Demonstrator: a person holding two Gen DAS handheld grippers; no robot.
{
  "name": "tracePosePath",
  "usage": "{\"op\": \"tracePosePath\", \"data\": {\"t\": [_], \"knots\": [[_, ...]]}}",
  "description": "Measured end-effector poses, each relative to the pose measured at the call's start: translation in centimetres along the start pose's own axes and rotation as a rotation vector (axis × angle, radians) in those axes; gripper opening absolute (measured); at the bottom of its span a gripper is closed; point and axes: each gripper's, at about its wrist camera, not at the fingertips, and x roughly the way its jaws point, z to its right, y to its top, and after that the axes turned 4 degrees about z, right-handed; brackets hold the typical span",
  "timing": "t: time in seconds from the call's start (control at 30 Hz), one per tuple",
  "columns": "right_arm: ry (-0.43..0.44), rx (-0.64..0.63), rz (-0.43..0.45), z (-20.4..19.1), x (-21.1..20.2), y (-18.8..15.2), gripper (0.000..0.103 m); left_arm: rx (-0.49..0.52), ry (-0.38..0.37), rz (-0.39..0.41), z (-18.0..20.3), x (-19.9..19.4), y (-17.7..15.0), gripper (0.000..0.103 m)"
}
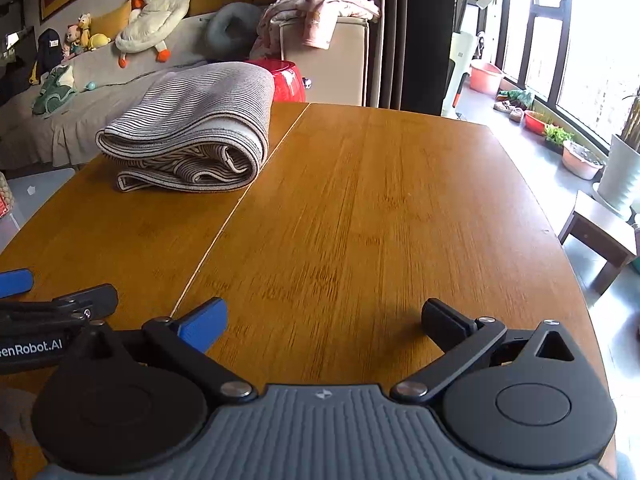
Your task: Fold clothes
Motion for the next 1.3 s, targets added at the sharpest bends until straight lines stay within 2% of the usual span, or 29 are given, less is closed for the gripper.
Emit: {"op": "tracePosePath", "data": {"t": [1.3], "knots": [[0.023, -0.016, 0.001, -0.08, 0.26, 0.20, 0.103, -0.009, 0.006, 0.006, 0.20, 0.11, -0.06, 0.103]]}}
